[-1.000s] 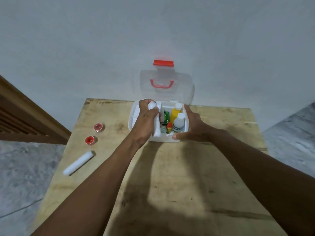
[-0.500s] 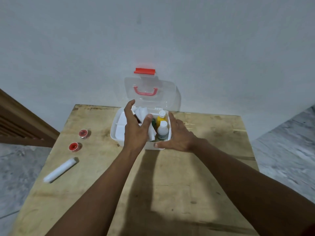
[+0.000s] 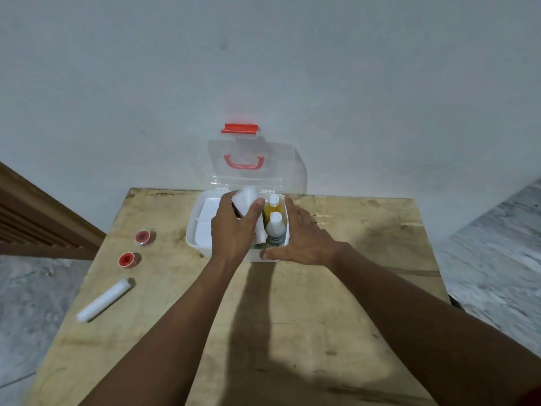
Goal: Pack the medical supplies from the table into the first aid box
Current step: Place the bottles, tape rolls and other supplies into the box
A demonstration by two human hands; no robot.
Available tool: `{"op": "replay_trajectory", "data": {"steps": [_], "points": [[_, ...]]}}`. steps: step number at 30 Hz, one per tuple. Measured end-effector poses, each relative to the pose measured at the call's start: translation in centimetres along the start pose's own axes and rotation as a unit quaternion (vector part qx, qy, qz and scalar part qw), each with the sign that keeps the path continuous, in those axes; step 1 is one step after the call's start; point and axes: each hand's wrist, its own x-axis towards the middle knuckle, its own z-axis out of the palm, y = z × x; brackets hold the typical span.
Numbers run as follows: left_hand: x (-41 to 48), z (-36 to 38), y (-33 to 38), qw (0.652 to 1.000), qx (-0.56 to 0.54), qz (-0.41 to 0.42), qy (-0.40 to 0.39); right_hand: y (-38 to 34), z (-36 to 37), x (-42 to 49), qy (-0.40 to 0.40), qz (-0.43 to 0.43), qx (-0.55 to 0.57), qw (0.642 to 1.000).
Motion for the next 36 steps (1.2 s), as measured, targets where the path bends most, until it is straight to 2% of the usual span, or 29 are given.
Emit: {"op": "replay_trajectory", "data": {"steps": [8,19,24,28,32,36], "points": [[2.2,-3.2,-1.1,0.983,-0.008,0.048,-0.174,-0.4,-0.2,-0.2,0.018,0.004,0.01,1.0],[3.4,-2.4,-1.6,0.944,0.067,0.13,-0.295,-1.3,-0.6,-0.9,0.033,-0.003,0.004,0.999],[3.6,-1.8,-1.9,0.936,0.072,0.127,-0.32,-2.1,-1.6,-2.2,0.038,-0.03,0.008,0.999],[3.7,-1.8,-1.9,0.937,0.062,0.116,-0.324,-2.1,-1.5,-2.2,0.026,0.001,0.015,1.0],[4.0,-2.4,-2.2,0.934,0.065,0.108,-0.334,-2.4,-2.2,-3.0,0.036,-0.022,0.012,0.999],[3.5,-2.3,-1.7,0.93,0.103,0.142,-0.324,-2.6,-1.9,-2.6,0.033,-0.015,0.016,0.999]]}}
